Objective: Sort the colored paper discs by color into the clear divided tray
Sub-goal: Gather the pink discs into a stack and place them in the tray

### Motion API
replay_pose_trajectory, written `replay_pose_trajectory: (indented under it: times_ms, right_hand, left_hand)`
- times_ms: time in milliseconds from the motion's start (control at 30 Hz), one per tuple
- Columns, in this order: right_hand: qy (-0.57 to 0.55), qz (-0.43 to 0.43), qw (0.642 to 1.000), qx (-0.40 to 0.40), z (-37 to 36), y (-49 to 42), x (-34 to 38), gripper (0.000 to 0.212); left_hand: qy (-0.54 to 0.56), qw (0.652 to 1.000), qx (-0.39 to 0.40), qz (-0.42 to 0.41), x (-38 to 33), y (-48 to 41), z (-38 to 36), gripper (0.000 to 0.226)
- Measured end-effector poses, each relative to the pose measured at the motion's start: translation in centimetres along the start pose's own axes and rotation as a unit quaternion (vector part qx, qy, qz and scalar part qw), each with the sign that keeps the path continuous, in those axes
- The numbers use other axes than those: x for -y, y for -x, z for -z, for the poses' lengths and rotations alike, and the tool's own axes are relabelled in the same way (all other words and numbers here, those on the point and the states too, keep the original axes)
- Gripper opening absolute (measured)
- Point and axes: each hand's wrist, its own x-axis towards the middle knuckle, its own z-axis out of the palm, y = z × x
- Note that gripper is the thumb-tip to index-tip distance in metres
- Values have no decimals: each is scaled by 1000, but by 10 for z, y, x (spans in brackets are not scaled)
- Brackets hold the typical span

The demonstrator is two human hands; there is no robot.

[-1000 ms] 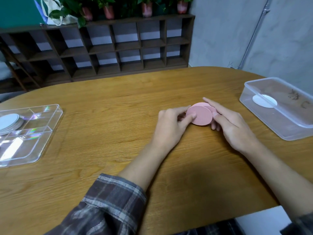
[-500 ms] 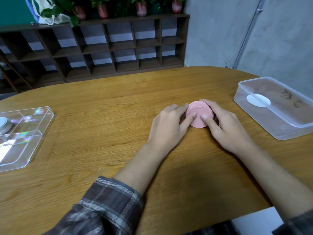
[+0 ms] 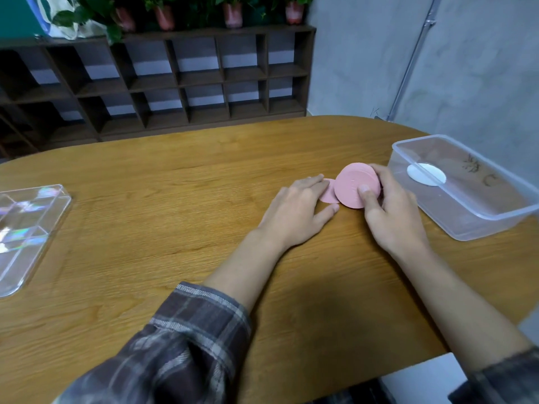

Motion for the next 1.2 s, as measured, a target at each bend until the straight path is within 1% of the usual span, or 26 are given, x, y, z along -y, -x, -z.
replay_pose_trajectory:
  times_ms: [67, 200, 333, 467, 500, 600, 633, 733, 800, 867, 967, 1033, 1133, 1200]
  right_hand:
    - [-3, -11, 1000, -8, 0, -1, 0, 33]
    - [6, -20, 1000, -14, 0, -2, 1, 34]
    - [11, -18, 1000, -8, -1, -2, 1, 35]
    - [7, -12, 1000, -11, 0, -1, 3, 36]
    - [6, -12, 1000, -10, 0, -1, 3, 36]
    - [2, -2, 1000, 0, 1, -1, 4, 37]
    - [0, 4, 1000, 6, 1, -1, 4, 36]
    - [-9, 29, 999, 28, 0, 1, 7, 36]
    - [-25, 37, 998, 48, 0, 3, 10, 37]
    - [-47, 40, 996, 69, 1, 4, 14, 36]
    - [-77, 35, 992, 91, 0, 6, 17, 35]
    - [-90, 28, 990, 102, -1, 7, 17, 36]
    - [-102, 29, 987, 119, -4, 7, 18, 38]
    - [-114, 29, 985, 128, -6, 7, 17, 39]
  left_hand:
    - [-18, 1000, -1, 9, -2, 0, -2, 55]
    - [-13, 999, -29, 32, -5, 7, 1, 49]
    - [-44, 998, -37, 10, -4, 9, 2, 39]
    - [-21, 999, -38, -13, 4, 16, 5, 33]
    - [-16, 999, -39, -14, 5, 19, 6, 34]
    - [-21, 999, -46, -17, 4, 28, 14, 48]
    - [-9, 998, -53, -21, 4, 31, 14, 45]
    - [60, 994, -83, -37, 2, 38, 17, 22]
    - [105, 988, -110, -19, 2, 42, 15, 13]
    - [139, 980, -141, 16, 2, 43, 12, 8]
    - [182, 964, -190, 49, 1, 41, 8, 8]
    - [208, 953, -209, 68, 0, 40, 10, 9]
    - [240, 942, -218, 88, -2, 39, 10, 13]
    - [253, 939, -213, 97, -4, 40, 10, 22]
